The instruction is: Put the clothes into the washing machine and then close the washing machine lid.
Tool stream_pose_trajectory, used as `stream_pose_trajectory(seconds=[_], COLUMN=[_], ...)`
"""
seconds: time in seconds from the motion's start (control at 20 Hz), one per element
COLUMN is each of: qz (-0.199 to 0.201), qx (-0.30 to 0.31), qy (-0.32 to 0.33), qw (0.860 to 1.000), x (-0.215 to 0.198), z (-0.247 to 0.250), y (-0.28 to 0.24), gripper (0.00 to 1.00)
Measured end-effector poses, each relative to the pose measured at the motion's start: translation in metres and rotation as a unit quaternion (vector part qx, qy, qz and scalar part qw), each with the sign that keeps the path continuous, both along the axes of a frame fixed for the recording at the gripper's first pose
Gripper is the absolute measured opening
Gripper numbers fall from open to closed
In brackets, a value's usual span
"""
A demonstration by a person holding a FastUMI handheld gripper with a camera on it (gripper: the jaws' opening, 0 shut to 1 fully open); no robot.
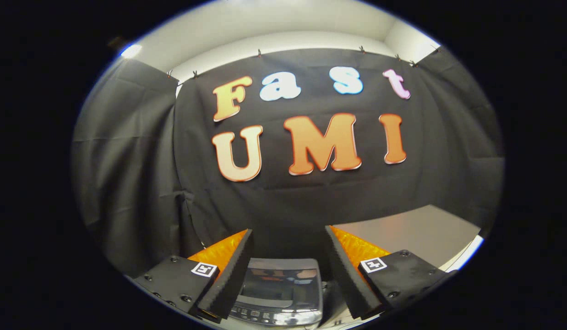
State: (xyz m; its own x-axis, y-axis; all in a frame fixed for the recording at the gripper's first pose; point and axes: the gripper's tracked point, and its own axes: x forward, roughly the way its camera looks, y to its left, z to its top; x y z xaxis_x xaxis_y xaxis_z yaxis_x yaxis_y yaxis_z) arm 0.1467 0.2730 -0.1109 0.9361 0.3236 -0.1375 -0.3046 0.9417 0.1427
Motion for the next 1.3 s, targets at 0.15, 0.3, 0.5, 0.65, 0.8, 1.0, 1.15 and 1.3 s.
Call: stream_pose_trajectory(seconds=[0.15, 0.3, 0.5, 0.65, 0.8, 1.0, 1.15, 1.3], qz=[-0.006, -0.01, -0.022, -0.039, -0.044, -0.062, -0.1, -0.108], qx=[-0.003, 0.006, 0.018, 0.01, 0.017, 0.006, -0.005, -0.013], qy=[-0.03, -0.045, -0.059, -0.071, -0.08, -0.088, -0.09, -0.092], qw=[1.0, 0.999, 0.998, 0.997, 0.996, 0.994, 0.991, 0.99], x=[-0.031, -0.059, -0.091, -0.109, -0.133, -0.155, -0.164, -0.176], z=[0.039, 0.064, 0.079, 0.075, 0.069, 0.056, 0.053, 0.054], y=[-0.064, -0.125, -0.204, -0.262, -0.302, -0.353, -0.389, -0.402], gripper=[0.98, 0.98, 0.98, 0.98, 0.98, 0.98, 0.98, 0.98])
